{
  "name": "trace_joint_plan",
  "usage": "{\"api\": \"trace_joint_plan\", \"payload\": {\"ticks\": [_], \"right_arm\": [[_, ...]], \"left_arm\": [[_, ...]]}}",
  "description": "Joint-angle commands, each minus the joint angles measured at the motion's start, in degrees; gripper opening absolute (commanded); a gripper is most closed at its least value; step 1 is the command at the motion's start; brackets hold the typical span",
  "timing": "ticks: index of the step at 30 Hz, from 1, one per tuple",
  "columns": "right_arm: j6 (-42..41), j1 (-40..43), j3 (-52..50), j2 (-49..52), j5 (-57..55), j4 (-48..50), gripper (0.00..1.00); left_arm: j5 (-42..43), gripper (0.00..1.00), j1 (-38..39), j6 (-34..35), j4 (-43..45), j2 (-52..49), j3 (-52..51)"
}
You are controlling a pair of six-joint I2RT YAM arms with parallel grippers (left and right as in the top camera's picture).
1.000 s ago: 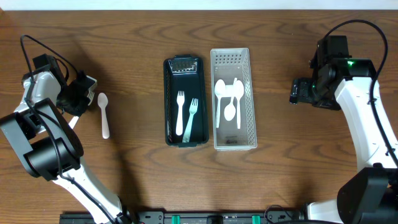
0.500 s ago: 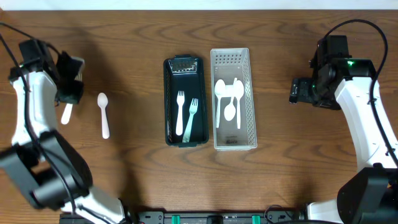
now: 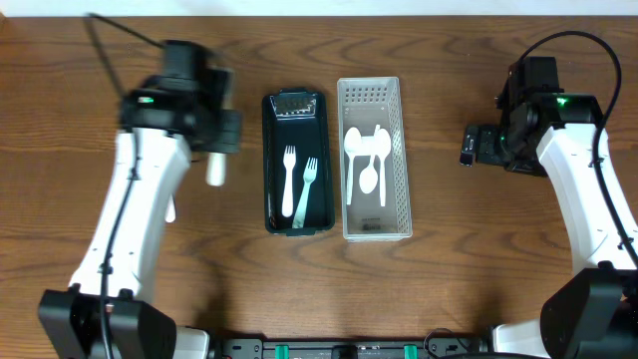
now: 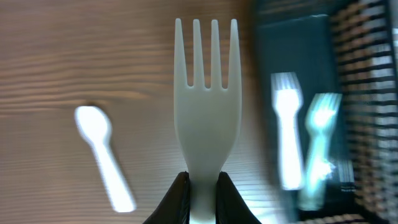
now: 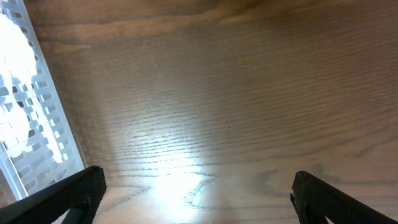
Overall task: Pack container
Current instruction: 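Carry the third fork into the black basket and release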
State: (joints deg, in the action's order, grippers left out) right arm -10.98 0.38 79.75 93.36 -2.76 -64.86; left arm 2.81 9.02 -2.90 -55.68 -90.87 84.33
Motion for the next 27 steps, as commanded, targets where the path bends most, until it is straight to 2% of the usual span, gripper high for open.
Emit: {"api": "trace_joint_plan", "payload": {"ticks": [1, 7, 16, 24, 25, 27], "right_arm": [[1.97, -0.57, -0.09, 0.28, 0.0, 0.09, 0.99], [2.27, -0.57, -0.09, 0.28, 0.02, 0.11, 0.99], [2.25, -0.57, -0.09, 0.28, 0.15, -0.37, 0.99], [2.27, -0.57, -0.09, 0.28, 0.24, -0.37, 0.99], [2.27, -0.57, -0.09, 0.28, 0.24, -0.37, 0.99], [2.27, -0.57, -0.09, 0.28, 0.24, -0.37, 0.99]], "left_arm": [[-0.2, 0.06, 5.66, 12.61, 0.48, 0.15, -0.09], [-0.24, 0.06, 12.5, 15.72, 2.69, -3.63, -0.09], [2.36, 0.06, 13.09, 15.72, 4.17, -14.23, -0.11], [2.36, 0.07, 13.09, 15.67, 5.31, -17.05, -0.09], [2.36, 0.13, 13.09, 15.67, 5.57, -17.05, -0.09], [2.34, 0.36, 13.07, 15.65, 5.9, -17.03, -0.09]]}}
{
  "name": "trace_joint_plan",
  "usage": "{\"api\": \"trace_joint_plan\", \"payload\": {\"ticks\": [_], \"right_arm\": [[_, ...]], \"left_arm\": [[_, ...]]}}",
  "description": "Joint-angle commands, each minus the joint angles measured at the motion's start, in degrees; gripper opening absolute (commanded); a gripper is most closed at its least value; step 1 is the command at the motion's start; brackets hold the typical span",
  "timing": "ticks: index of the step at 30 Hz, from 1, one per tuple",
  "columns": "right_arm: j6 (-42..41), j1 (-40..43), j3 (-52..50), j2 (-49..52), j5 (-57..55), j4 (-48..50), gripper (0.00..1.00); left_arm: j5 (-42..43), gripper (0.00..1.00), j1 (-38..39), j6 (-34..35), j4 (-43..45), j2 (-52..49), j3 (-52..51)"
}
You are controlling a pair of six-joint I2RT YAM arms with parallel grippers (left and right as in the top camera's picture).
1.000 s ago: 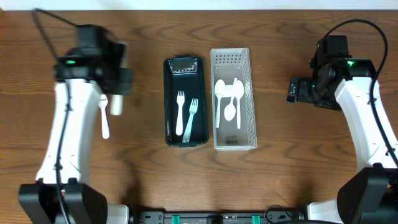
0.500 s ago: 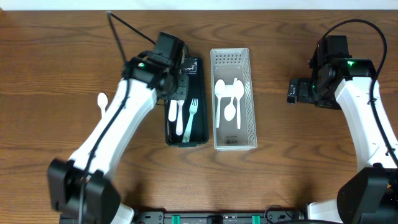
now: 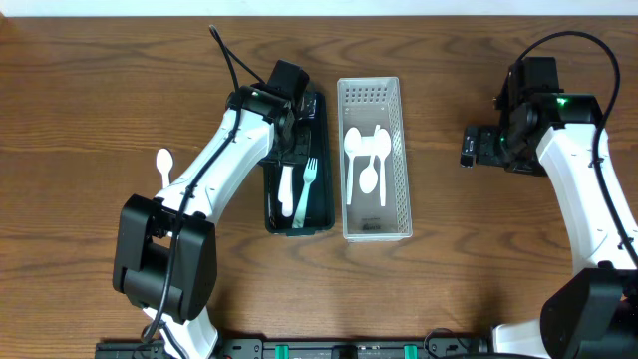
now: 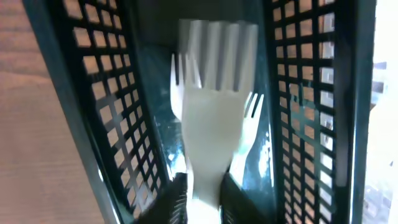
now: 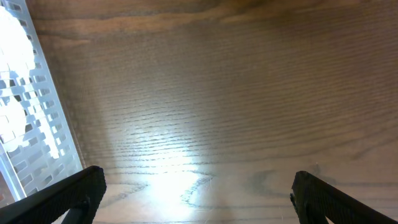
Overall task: Pack container
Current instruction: 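Carry the third fork into the black basket and release, then move the left gripper to the white spoon and grasp it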
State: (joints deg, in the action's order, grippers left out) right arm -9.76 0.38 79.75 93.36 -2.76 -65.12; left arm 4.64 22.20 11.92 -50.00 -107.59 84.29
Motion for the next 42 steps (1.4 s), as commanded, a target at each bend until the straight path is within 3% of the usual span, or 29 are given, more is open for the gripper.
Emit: {"api": "trace_joint_plan", "payload": {"ticks": [1, 4, 9, 11, 16, 19, 24, 28, 35, 42], "right_arm": [[1.05, -0.57, -0.09, 0.28, 0.24, -0.11, 0.99], [1.05, -0.57, -0.09, 0.28, 0.24, -0.11, 0.99], [1.07, -0.57, -0.09, 0.28, 0.24, -0.13, 0.99], [1.07, -0.57, -0.09, 0.28, 0.24, -0.13, 0.99], [1.07, -0.57, -0.09, 0.28, 0.24, -0.11, 0.99], [1.07, -0.57, -0.09, 0.28, 0.22, -0.07, 0.99], [1.09, -0.55, -0.09, 0.28, 0.22, -0.07, 0.99], [1.09, -0.57, -0.09, 0.28, 0.22, -0.04, 0.99], [1.07, -0.57, -0.09, 0.28, 0.22, -0.07, 0.99], [1.07, -0.55, -0.09, 0.28, 0.2, -0.11, 0.99]], "left_arm": [[0.5, 0.4, -0.11, 0.83, 0.42, -0.31, -0.04], [0.44, 0.54, -0.28, 0.57, 0.42, 0.33, 0.15], [-2.64, 0.56, -2.56, -0.92, -1.16, 5.42, 2.05], [-5.81, 0.64, -4.66, -1.4, -3.37, 9.09, 3.76], [-9.97, 0.83, -14.43, -3.23, -6.38, 18.23, 4.94], [-9.84, 0.88, -23.34, -3.56, -8.92, 20.04, 4.92], [-5.99, 0.88, -33.77, -9.57, -9.66, 17.16, 3.19], [-3.58, 0.88, -37.73, -11.34, -9.51, 10.95, 1.64], [-3.52, 0.88, -38.45, -12.76, -7.58, -1.18, 1.53], [-0.52, 0.88, -38.49, -18.8, -5.99, -7.96, 1.53]]}}
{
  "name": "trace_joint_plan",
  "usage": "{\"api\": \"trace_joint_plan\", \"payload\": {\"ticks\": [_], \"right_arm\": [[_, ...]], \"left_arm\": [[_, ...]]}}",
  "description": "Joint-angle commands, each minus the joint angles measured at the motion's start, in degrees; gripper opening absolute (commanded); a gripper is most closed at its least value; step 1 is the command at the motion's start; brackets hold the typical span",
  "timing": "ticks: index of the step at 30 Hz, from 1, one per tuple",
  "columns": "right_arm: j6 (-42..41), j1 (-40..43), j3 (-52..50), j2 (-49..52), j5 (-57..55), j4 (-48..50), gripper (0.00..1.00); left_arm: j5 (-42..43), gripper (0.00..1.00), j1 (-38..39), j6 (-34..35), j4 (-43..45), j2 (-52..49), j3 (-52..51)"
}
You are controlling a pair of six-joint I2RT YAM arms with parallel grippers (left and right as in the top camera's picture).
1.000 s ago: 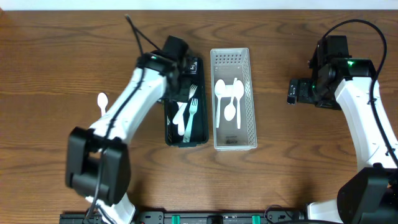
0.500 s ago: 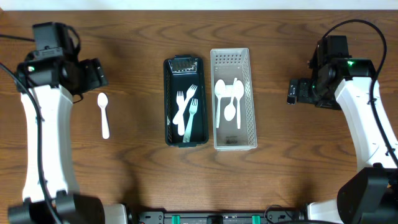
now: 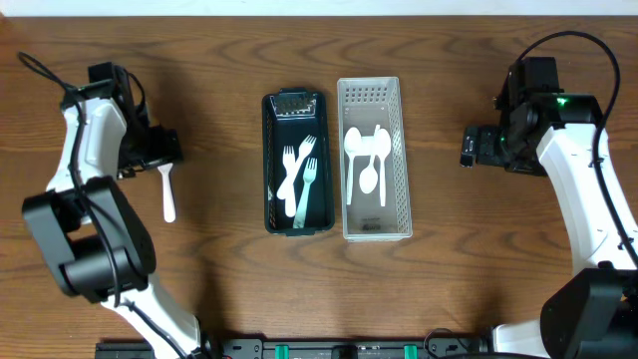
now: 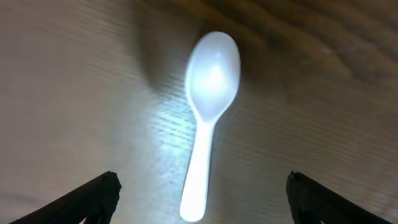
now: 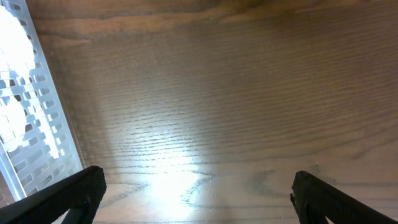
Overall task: Pack container
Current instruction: 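Move the left gripper to the white spoon and grasp it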
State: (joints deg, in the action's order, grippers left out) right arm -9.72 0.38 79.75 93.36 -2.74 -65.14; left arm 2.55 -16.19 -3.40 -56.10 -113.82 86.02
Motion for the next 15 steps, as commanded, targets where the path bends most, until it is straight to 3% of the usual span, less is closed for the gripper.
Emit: {"api": "trace_joint_plan", "payload": {"ticks": [1, 15], "right_arm": [[1.03, -0.57, -0.09, 0.28, 0.17, -0.11, 0.99], [1.03, -0.57, -0.09, 0.28, 0.17, -0.42, 0.99]], "left_arm": [[1.57, 0.88, -0.15, -3.52, 0.26, -2.45, -0.22], [1.53, 0.88, -0.13, -5.18, 3.21, -7.06, -0.22]]}}
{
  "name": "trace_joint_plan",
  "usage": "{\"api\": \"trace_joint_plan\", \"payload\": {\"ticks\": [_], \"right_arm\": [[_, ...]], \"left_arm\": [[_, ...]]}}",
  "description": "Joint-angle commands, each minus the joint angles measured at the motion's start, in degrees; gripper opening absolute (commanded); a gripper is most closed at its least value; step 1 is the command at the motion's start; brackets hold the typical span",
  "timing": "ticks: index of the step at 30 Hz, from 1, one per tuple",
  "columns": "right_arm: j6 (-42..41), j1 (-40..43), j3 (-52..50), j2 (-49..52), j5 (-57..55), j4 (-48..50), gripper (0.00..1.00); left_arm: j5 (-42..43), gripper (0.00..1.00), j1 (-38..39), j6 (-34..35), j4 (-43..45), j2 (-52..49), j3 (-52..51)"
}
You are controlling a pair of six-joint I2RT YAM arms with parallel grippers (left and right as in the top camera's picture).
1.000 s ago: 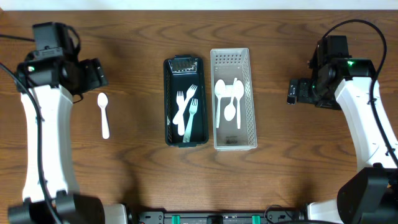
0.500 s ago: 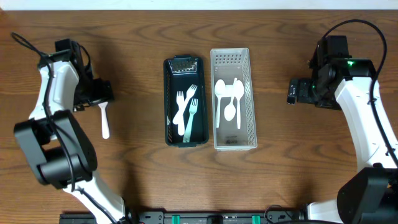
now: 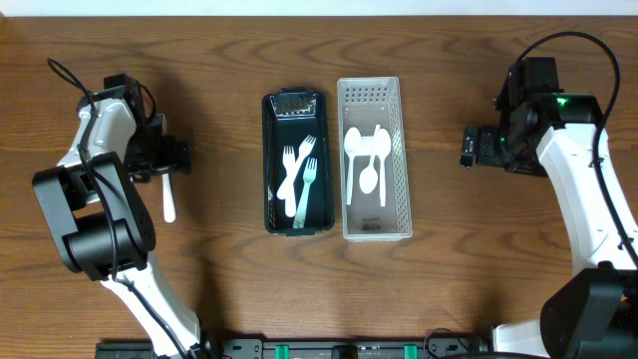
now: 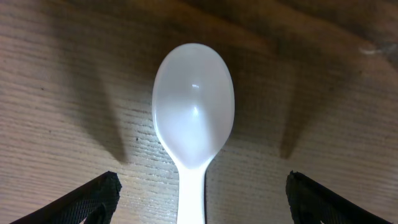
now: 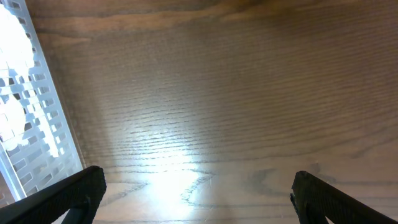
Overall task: Pack container
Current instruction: 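Move the left gripper to the white spoon and grasp it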
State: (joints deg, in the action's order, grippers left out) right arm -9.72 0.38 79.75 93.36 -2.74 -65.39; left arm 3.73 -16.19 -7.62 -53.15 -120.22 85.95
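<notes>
A white plastic spoon (image 4: 193, 112) lies on the wood at the table's left (image 3: 167, 199), its handle running back between the fingers of my left gripper (image 4: 199, 214). That gripper (image 3: 162, 160) is open, low over the spoon, holding nothing. The dark slotted container (image 3: 271, 165) holds three white forks (image 3: 299, 175). Beside it the white slotted container (image 3: 402, 160) holds three white spoons (image 3: 367, 165). My right gripper (image 5: 199, 205) is open over bare wood to the right of the white container (image 5: 28, 118).
The two containers stand side by side mid-table, long sides touching or nearly so. Bare wood lies between the loose spoon and the dark container, and around my right arm (image 3: 583, 179). A black cable (image 3: 70, 80) loops by my left arm.
My left gripper has come closer to the loose spoon, whose bowl now looks larger and centred between the open fingers. The right arm and both containers are unchanged.
My left gripper first held a white fork over the wood left of the dark container. Then it held the fork inside that container. Later the fork lay there with two others and the gripper stood open over the loose spoon, now closer to it.
</notes>
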Motion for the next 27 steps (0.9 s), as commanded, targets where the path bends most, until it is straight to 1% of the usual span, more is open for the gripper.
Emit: {"api": "trace_joint_plan", "payload": {"ticks": [1, 16, 17, 18, 19, 21, 24, 27], "right_arm": [[1.03, -0.57, -0.09, 0.28, 0.17, -0.17, 0.99], [1.05, -0.57, -0.09, 0.28, 0.17, -0.22, 0.99], [1.03, -0.57, -0.09, 0.28, 0.17, -0.22, 0.99], [1.03, -0.55, -0.09, 0.28, 0.17, -0.2, 0.99], [1.05, -0.55, -0.09, 0.28, 0.17, -0.2, 0.99], [1.03, -0.55, -0.09, 0.28, 0.17, -0.22, 0.99], [1.03, -0.57, -0.09, 0.28, 0.17, -0.2, 0.99], [1.05, -0.55, -0.09, 0.28, 0.17, -0.2, 0.99]], "left_arm": [[0.33, 0.88, -0.15, -0.94, 0.37, -0.79, -0.15], [0.33, 0.88, -0.13, -0.94, 0.28, -3.98, -0.15], [0.35, 0.84, -0.13, -0.94, 0.13, -3.98, -0.15], [0.35, 0.79, -0.13, -0.94, 0.04, -3.98, -0.15], [0.33, 0.67, -0.13, -0.94, -0.13, -3.98, -0.15], [0.35, 0.5, -0.13, -0.94, -0.2, -3.98, -0.15], [0.35, 0.41, -0.15, -0.94, -0.48, -3.98, -0.15], [0.35, 0.38, -0.13, -0.94, -0.76, -3.98, -0.15]]}}
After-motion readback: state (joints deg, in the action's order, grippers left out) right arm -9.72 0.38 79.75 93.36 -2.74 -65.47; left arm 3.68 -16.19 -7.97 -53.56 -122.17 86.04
